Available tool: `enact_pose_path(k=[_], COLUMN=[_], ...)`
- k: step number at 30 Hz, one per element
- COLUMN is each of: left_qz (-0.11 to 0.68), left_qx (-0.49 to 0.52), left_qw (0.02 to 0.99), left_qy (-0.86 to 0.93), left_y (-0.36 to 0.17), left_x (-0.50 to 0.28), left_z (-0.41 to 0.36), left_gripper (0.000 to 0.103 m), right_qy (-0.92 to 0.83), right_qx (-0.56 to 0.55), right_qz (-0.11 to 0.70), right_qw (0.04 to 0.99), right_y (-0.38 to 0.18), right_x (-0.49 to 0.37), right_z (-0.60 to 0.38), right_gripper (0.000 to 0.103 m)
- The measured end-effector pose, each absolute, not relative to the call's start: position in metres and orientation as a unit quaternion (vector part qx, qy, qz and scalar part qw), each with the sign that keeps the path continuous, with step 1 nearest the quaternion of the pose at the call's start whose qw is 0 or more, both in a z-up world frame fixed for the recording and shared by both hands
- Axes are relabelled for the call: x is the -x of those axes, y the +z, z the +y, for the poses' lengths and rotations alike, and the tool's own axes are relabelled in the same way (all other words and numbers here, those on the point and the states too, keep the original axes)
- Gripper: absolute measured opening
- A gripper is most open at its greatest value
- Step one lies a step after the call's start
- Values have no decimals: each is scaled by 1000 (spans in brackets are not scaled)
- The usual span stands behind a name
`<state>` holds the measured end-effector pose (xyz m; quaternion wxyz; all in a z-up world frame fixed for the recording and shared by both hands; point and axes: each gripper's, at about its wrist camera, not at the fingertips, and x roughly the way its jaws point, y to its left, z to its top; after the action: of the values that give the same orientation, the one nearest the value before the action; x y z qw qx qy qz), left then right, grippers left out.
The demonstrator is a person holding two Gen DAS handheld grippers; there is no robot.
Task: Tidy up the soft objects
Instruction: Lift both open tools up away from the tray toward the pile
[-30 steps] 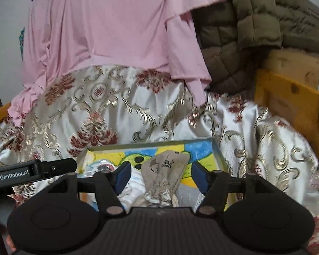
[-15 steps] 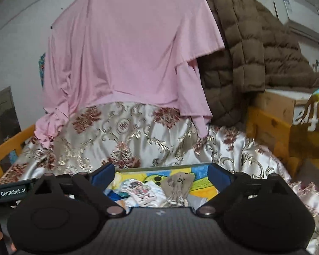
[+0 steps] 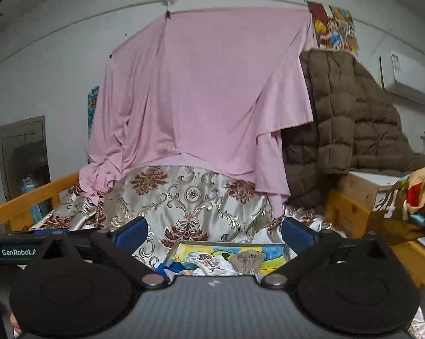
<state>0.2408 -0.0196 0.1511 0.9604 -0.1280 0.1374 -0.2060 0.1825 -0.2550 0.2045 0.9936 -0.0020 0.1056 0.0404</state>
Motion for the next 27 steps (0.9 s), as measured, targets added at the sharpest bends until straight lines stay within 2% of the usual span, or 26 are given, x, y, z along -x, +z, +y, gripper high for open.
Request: enact_pose_path(k=[15,27], left_qz=[109,125], left_qx=[105,82], left_qw=[966,968], left_qy=[-210,-203], left_y=[152,118], left_x=[-147,-102], left_z=[-14,-6], left_gripper=[102,102], right_qy=[41,40], right_qx=[21,35], right_qz=[100,114], right_qw=[994,992], right_y=[199,162], right_x=[-99,-54], right_z=[-246,-233], right_gripper=[103,103])
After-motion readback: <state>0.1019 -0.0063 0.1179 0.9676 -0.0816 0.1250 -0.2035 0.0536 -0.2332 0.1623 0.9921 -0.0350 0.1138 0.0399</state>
